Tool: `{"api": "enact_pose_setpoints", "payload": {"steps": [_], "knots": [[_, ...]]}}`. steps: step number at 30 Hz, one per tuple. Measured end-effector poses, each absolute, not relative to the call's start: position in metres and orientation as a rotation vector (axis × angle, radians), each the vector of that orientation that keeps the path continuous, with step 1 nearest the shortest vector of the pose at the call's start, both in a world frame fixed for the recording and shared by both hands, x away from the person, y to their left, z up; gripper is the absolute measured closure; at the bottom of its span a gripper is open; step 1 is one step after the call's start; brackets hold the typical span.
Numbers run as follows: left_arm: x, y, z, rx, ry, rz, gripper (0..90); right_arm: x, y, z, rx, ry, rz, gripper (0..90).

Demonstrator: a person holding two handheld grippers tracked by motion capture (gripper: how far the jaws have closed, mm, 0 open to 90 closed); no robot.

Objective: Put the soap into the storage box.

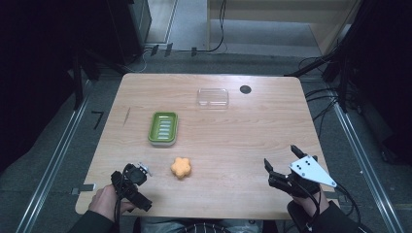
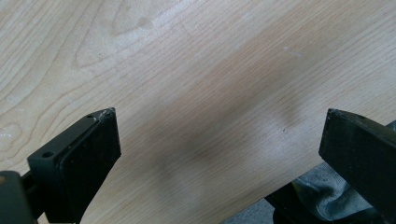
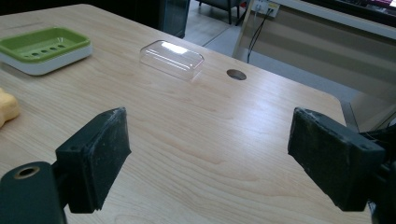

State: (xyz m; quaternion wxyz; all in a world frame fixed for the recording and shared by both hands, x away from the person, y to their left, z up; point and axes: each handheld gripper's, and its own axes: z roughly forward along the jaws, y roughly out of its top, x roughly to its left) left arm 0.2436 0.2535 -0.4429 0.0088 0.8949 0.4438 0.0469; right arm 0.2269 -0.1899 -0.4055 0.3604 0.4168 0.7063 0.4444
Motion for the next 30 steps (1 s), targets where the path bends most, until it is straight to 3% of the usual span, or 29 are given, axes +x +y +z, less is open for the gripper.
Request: {"api": "enact_pose_setpoints", "payload": {"steps": [18,30], "knots": [[0.248,0.25,-0.44,2.777,1.411,0.128,0.0,0.226,-0.193,-0.407,1.08,1.82,1.146,13.4],[0.258,0.232,-0.43,2.751,1.336,0.161,0.0,0.222,-0.193,-0.406,1.085,1.806,1.13,13.4]]}}
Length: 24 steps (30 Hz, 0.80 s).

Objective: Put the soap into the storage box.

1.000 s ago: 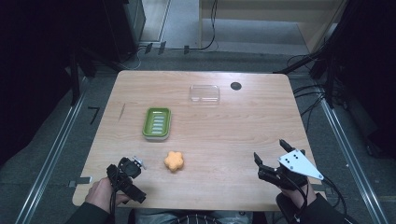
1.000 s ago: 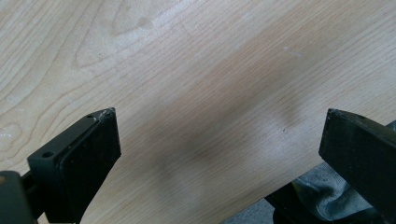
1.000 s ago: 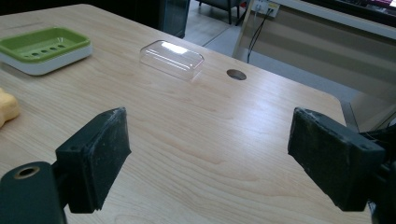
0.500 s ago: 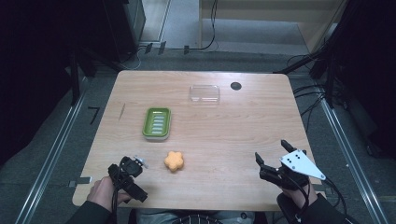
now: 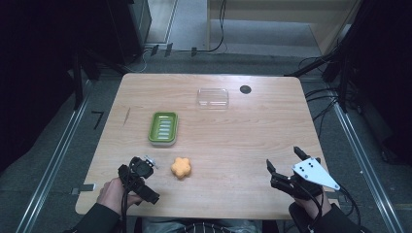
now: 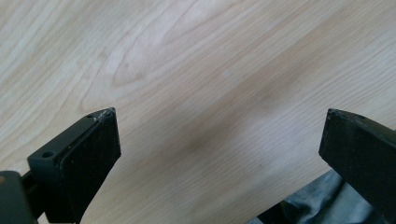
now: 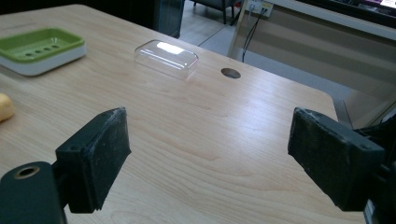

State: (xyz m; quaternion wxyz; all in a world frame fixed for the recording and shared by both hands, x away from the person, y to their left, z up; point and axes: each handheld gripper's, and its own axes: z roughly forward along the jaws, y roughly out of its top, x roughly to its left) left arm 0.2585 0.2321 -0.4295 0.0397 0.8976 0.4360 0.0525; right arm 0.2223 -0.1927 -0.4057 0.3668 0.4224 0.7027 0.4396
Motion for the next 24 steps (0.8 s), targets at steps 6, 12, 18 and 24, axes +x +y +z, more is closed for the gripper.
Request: {"api": "enact_pose_setpoints", "payload": {"steps": [6,12,18,24], "knots": [[0.264,0.219,-0.423,2.744,1.296,0.185,0.0,0.223,-0.191,-0.406,1.082,1.811,1.125,13.4],[0.27,0.209,-0.424,2.738,1.288,0.181,0.0,0.224,-0.192,-0.406,1.075,1.818,1.128,13.4],[0.274,0.202,-0.425,2.751,1.275,0.169,0.0,0.225,-0.19,-0.406,1.071,1.821,1.132,13.4],[0.283,0.196,-0.425,2.756,1.261,0.146,0.0,0.226,-0.19,-0.406,1.067,1.828,1.133,13.4]]}}
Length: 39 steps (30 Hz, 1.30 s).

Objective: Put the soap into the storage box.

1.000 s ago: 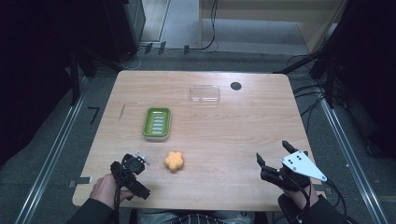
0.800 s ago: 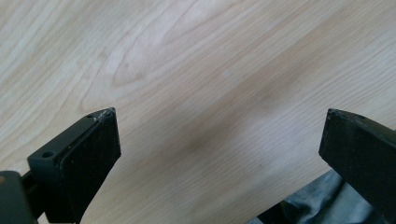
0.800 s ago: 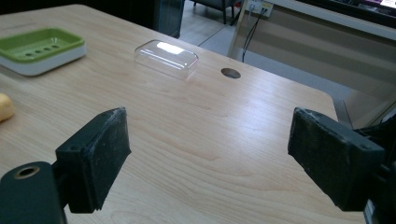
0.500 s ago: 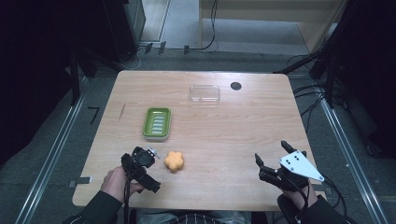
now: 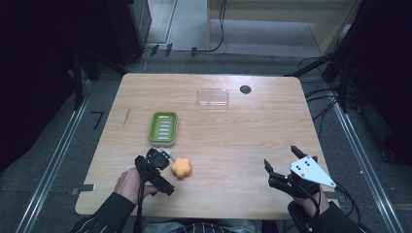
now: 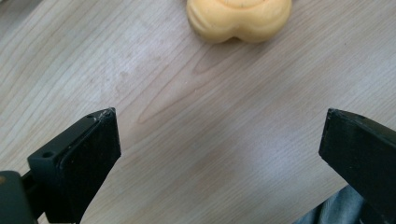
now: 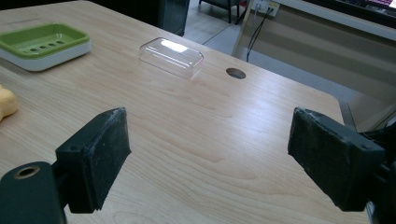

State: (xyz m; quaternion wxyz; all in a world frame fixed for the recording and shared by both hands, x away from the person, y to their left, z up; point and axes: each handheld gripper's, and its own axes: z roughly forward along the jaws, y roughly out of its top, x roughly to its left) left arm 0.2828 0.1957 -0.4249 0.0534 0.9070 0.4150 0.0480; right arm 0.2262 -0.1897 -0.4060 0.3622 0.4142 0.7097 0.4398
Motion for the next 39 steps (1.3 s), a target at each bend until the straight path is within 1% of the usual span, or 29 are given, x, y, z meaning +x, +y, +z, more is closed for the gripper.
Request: {"api": "enact_pose_setpoints", "payload": {"steps": [9,22,25,27,28,30,31,32,33,34,35,38,39], "knots": [[0.291,0.186,-0.428,2.741,1.263,0.137,0.0,0.226,-0.19,-0.406,1.066,1.829,1.13,13.4],[0.308,0.167,-0.436,2.773,1.25,0.143,0.0,0.225,-0.19,-0.406,1.074,1.826,1.125,13.4],[0.313,0.163,-0.44,2.789,1.241,0.134,7.4,0.225,-0.191,-0.406,1.074,1.827,1.125,13.4],[0.316,0.161,-0.442,2.796,1.242,0.131,8.8,0.225,-0.191,-0.406,1.075,1.825,1.124,13.4],[0.317,0.16,-0.442,2.799,1.233,0.138,12.9,0.225,-0.191,-0.406,1.076,1.824,1.125,13.4],[0.318,0.159,-0.443,2.797,1.239,0.14,14.2,0.225,-0.191,-0.406,1.076,1.824,1.125,13.4],[0.319,0.158,-0.443,2.806,1.229,0.139,16.8,0.225,-0.191,-0.406,1.075,1.824,1.123,13.4],[0.319,0.157,-0.444,2.798,1.221,0.148,16.8,0.225,-0.191,-0.406,1.075,1.824,1.123,13.4],[0.32,0.157,-0.444,2.801,1.211,0.153,21.3,0.225,-0.191,-0.406,1.077,1.825,1.123,13.4],[0.321,0.157,-0.444,2.806,1.206,0.163,21.3,0.225,-0.191,-0.406,1.077,1.825,1.123,13.4],[0.321,0.157,-0.444,2.811,1.187,0.17,26.0,0.225,-0.191,-0.406,1.078,1.823,1.123,13.4],[0.321,0.159,-0.444,2.806,1.175,0.152,28.0,0.225,-0.191,-0.406,1.078,1.82,1.121,13.4],[0.321,0.159,-0.444,2.803,1.165,0.145,30.2,0.225,-0.191,-0.406,1.078,1.821,1.12,13.4]]}}
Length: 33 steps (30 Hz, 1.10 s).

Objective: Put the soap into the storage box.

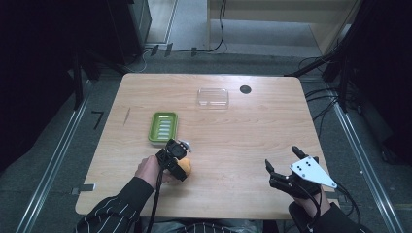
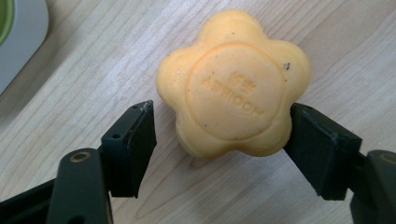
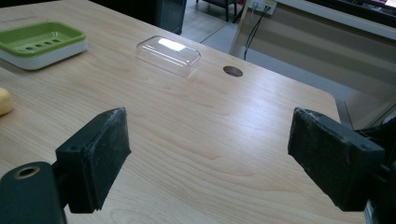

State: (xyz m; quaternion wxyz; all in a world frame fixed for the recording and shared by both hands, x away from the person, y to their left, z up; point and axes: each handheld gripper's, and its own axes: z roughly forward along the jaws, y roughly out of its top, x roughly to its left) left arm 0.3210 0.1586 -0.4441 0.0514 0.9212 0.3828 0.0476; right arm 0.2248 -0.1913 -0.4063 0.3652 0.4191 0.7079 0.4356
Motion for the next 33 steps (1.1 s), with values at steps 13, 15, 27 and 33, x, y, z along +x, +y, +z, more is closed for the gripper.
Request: {"api": "enact_pose_setpoints", "payload": {"steps": [13,15,27,33], "knots": [[0.318,0.158,-0.443,2.856,1.072,0.188,37.1,0.224,-0.192,-0.406,1.077,1.82,1.121,13.4],[0.318,0.158,-0.442,2.843,1.074,0.191,31.3,0.224,-0.192,-0.406,1.077,1.82,1.121,13.4],[0.321,0.155,-0.445,2.864,1.065,0.162,27.0,0.224,-0.191,-0.406,1.076,1.823,1.118,13.4],[0.327,0.148,-0.45,2.915,1.059,0.158,29.2,0.224,-0.191,-0.406,1.076,1.822,1.116,13.4]]}}
